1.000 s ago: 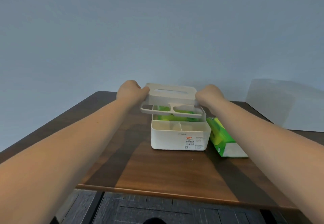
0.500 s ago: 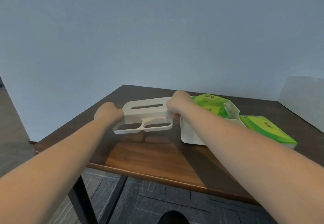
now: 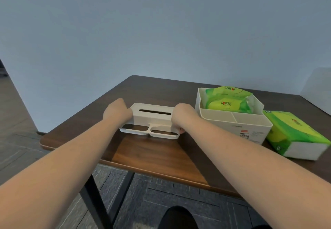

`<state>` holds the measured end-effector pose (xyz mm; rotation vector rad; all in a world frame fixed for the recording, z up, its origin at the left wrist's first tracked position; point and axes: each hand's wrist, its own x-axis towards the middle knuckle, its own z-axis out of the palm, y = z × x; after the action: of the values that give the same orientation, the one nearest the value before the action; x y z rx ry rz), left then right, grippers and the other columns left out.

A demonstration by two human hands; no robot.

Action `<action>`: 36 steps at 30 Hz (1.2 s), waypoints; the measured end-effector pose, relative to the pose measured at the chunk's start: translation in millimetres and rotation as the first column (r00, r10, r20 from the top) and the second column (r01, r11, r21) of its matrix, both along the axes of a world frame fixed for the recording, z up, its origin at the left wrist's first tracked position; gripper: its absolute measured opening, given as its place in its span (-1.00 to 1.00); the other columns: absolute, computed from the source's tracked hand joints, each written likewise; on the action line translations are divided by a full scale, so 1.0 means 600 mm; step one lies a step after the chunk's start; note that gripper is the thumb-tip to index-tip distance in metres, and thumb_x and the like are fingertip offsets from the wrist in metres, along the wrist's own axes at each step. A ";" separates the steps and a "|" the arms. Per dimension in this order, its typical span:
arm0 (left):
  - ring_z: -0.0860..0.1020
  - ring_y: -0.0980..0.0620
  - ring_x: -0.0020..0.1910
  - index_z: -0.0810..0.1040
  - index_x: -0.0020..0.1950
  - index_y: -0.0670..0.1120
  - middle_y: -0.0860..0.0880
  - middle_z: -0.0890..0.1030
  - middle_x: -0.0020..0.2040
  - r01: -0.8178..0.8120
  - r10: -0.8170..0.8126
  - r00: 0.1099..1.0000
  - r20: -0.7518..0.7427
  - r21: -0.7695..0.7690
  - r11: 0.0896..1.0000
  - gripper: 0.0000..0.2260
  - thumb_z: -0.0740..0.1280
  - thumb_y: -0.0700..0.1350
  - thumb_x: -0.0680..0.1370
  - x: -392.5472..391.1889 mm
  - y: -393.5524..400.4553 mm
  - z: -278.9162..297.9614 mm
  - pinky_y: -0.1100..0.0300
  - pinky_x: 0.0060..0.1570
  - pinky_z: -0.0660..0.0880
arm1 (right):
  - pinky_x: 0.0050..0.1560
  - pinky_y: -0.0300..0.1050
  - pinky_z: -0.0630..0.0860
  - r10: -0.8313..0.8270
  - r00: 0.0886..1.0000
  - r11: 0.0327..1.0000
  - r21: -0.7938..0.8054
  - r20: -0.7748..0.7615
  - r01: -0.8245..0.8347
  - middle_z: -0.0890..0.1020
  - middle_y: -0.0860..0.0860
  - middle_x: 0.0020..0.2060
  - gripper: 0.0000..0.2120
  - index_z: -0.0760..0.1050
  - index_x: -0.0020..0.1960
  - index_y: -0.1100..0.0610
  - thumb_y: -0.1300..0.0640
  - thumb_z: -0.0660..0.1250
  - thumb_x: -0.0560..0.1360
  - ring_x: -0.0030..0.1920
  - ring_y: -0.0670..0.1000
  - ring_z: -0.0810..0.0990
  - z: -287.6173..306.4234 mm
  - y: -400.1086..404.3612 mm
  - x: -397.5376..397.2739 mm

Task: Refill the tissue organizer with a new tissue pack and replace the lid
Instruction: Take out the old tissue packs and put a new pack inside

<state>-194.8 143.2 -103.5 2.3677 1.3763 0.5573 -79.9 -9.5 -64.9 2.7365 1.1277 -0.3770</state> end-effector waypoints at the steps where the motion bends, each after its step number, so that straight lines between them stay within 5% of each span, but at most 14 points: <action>1: 0.47 -0.12 -0.16 0.44 0.10 -0.19 -0.11 0.51 -0.13 -0.002 0.002 1.000 0.011 0.005 1.000 -0.81 0.22 -0.17 0.52 0.001 -0.002 0.000 0.11 -0.24 0.35 | -0.09 -0.06 0.50 -0.006 1.000 0.996 0.084 -0.012 0.007 0.45 0.10 -0.35 -0.84 0.47 -0.31 0.28 0.27 0.33 0.43 -0.37 0.10 0.45 0.000 -0.002 0.001; 3: 0.47 -0.12 -0.17 0.41 0.07 -0.17 -0.10 0.51 -0.12 0.001 -0.002 1.000 0.028 0.032 1.000 -0.84 0.22 -0.18 0.50 0.002 -0.008 0.002 0.10 -0.25 0.35 | -0.10 -0.04 0.53 -0.003 1.000 0.982 0.189 -0.021 0.007 0.48 0.11 -0.32 -0.90 0.51 -0.23 0.29 0.29 0.29 0.45 -0.33 0.12 0.48 0.003 -0.004 0.003; 7: 0.49 -0.11 -0.14 0.43 0.03 -0.14 -0.08 0.52 -0.11 0.039 -0.041 0.999 0.019 0.081 0.996 -0.88 0.21 -0.14 0.53 0.008 -0.024 0.018 0.09 -0.19 0.43 | -0.26 -0.13 0.46 -0.039 0.999 0.986 0.166 0.020 0.035 0.52 0.06 -0.41 -0.71 0.41 -0.40 0.21 0.28 0.23 0.50 -0.39 0.07 0.50 0.033 -0.005 -0.007; 11: 0.51 -0.07 -0.15 0.44 -0.07 -0.08 -0.03 0.51 -0.20 0.099 -0.103 0.994 0.030 0.107 0.989 -0.91 0.21 -0.08 0.55 0.023 -0.050 0.046 0.12 -0.18 0.47 | -0.45 -0.19 0.39 -0.038 0.999 0.948 0.316 0.024 0.028 0.47 0.04 -0.75 -0.75 0.40 -0.36 0.21 0.30 0.15 0.48 -0.50 0.04 0.47 0.070 -0.030 -0.004; 16: 0.48 -0.04 -0.21 0.44 -0.15 -0.07 0.06 0.45 -0.31 0.243 -0.255 0.958 0.131 0.102 0.965 -0.85 0.23 -0.03 0.56 0.068 -0.110 0.084 0.14 -0.22 0.45 | -0.42 -0.23 0.25 -0.136 0.989 0.791 0.607 0.051 0.078 0.46 0.03 -0.34 -0.84 0.34 -0.33 0.15 0.30 0.18 0.41 -0.22 0.13 0.46 0.120 -0.109 0.047; 21: 0.49 0.00 -0.10 0.54 -0.01 -0.10 0.04 0.53 -0.15 0.400 -0.405 0.880 0.249 0.072 0.914 -0.82 0.27 0.01 0.56 0.136 -0.185 0.116 0.16 -0.14 0.39 | -0.23 -0.13 0.34 -0.319 0.946 0.674 0.715 0.057 0.185 0.50 0.05 -0.13 -0.93 0.42 -0.09 0.13 0.25 0.18 0.46 -0.13 0.14 0.45 0.136 -0.217 0.134; 26: 0.54 -0.03 0.02 0.54 0.19 -0.06 0.04 0.55 -0.06 0.501 -0.496 0.830 0.255 0.051 0.864 -0.68 0.34 0.07 0.51 0.195 -0.230 0.130 0.09 0.06 0.48 | -0.05 -0.06 0.41 -0.504 0.861 0.705 0.610 0.074 0.360 0.59 0.11 0.04 -0.84 0.46 -0.02 0.12 0.23 0.21 0.42 0.06 0.18 0.53 0.106 -0.313 0.188; 30: 0.49 0.01 0.00 0.40 0.40 0.01 0.02 0.53 -0.02 0.548 -0.551 0.829 0.091 0.060 0.834 -0.47 0.38 0.13 0.48 0.219 -0.244 0.127 0.09 0.13 0.46 | 0.21 0.12 0.42 -0.579 0.815 0.730 0.435 -0.015 0.527 0.49 0.11 0.27 -0.55 0.37 0.32 0.08 0.02 0.23 0.45 0.30 0.21 0.41 0.077 -0.350 0.218; 36: 0.55 -0.05 0.13 0.55 0.24 0.05 0.02 0.60 -0.04 0.532 -0.526 0.847 -0.078 0.133 0.837 -0.65 0.39 0.08 0.47 0.233 -0.250 0.118 0.08 0.04 0.50 | 0.31 0.15 0.42 -0.479 0.876 0.860 0.169 -0.059 0.482 0.37 0.13 0.42 -0.17 0.09 0.52 0.07 -0.17 0.32 0.36 0.38 0.22 0.38 0.043 -0.359 0.237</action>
<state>-55.2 -6.5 -32.6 2.7323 0.6417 0.4628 62.4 -224.7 -39.4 3.1653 0.4757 -0.3675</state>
